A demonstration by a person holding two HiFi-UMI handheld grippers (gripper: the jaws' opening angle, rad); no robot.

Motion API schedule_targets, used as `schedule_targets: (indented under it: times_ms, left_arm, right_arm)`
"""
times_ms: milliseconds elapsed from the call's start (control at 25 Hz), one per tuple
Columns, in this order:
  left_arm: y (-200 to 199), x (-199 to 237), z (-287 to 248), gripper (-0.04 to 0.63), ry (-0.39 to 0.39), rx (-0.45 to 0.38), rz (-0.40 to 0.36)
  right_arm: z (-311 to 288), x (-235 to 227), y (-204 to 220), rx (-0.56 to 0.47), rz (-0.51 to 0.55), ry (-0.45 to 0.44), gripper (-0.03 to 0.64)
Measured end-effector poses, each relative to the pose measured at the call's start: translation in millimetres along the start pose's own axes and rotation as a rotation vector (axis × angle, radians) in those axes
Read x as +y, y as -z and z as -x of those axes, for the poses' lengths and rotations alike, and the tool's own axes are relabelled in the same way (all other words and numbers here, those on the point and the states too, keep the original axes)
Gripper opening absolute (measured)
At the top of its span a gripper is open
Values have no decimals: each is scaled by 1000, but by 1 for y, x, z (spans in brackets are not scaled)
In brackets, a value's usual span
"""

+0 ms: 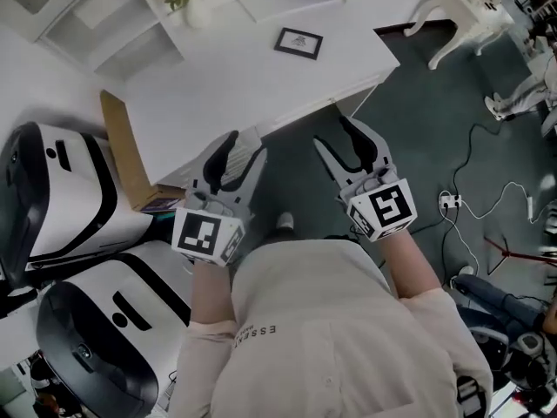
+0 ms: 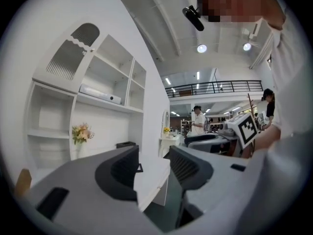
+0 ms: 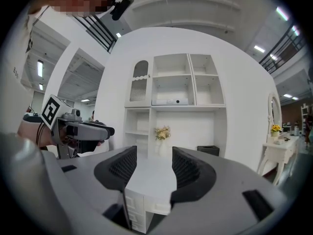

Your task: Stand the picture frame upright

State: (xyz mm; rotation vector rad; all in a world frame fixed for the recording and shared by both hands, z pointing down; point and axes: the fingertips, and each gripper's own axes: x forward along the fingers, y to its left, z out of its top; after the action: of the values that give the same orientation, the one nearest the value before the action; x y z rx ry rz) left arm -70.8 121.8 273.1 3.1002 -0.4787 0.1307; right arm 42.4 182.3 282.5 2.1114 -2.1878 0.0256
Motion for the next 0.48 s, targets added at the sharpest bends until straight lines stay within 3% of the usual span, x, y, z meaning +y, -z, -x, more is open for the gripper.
schedule_targets:
  times_ms: [480]
  left_arm:
    - [26,67,-76,193,5,57,19]
  right_arm:
    - [-99,-63,32,85,-55,12,230]
